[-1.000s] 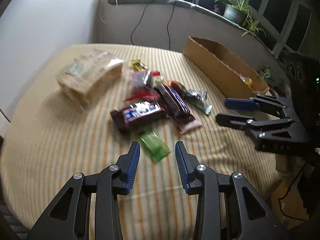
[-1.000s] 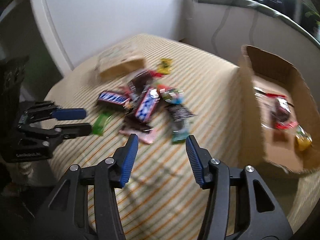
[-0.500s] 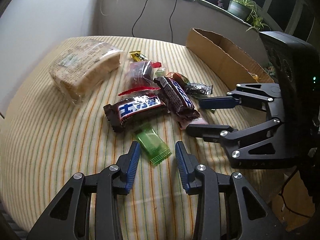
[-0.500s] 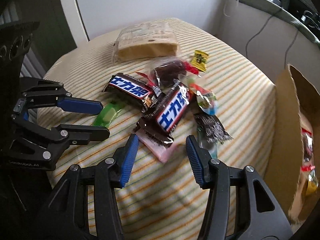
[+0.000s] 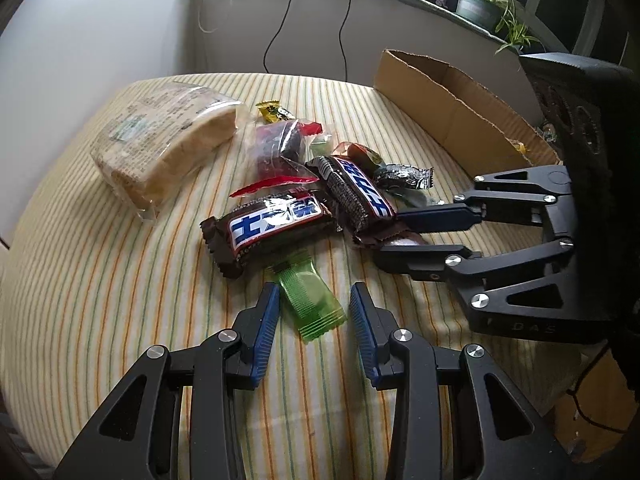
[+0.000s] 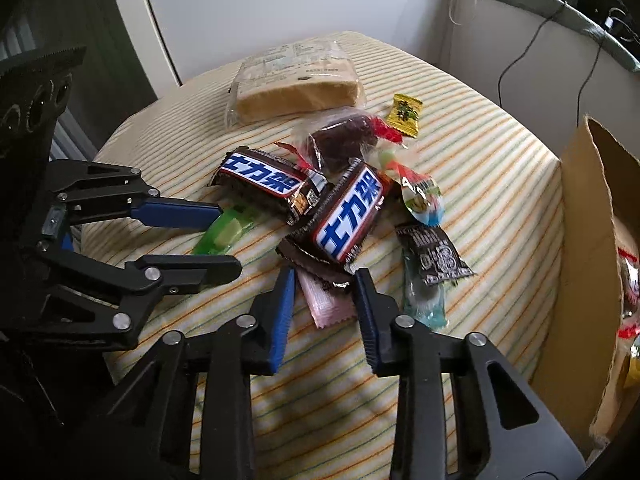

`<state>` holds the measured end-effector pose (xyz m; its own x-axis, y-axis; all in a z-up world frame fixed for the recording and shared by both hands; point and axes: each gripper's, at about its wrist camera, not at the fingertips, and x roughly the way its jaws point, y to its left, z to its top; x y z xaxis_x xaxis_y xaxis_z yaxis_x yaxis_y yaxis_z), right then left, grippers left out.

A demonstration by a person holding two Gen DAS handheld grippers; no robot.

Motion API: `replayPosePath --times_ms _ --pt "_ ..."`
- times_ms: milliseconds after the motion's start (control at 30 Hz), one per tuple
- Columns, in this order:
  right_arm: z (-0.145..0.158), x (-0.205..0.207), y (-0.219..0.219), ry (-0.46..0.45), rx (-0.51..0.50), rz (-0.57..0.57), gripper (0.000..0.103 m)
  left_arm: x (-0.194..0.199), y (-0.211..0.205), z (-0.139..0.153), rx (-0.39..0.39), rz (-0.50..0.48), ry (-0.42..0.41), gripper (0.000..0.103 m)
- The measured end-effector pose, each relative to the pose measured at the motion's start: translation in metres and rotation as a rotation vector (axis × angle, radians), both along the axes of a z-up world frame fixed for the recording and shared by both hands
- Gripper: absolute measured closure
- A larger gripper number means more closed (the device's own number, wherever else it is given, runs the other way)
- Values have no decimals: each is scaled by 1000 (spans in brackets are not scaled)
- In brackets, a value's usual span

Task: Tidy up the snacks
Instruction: 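Move the left tool to the green candy while the right tool reaches the pink wrapper, then carry the green candy and pink wrapper into the box and release both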

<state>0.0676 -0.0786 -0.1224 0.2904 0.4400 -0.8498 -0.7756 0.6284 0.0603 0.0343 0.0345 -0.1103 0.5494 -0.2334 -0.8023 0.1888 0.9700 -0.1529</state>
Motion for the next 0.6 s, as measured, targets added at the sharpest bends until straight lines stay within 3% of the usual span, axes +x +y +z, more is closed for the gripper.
replayPosePath --times_ms 200,600 --pt "-1 -6 -5 -5 -3 -27 81 3 -6 -2 45 2 -30 80" --pt "3 -17 -28 10 47 -114 84 -6 3 0 -2 29 -38 82"
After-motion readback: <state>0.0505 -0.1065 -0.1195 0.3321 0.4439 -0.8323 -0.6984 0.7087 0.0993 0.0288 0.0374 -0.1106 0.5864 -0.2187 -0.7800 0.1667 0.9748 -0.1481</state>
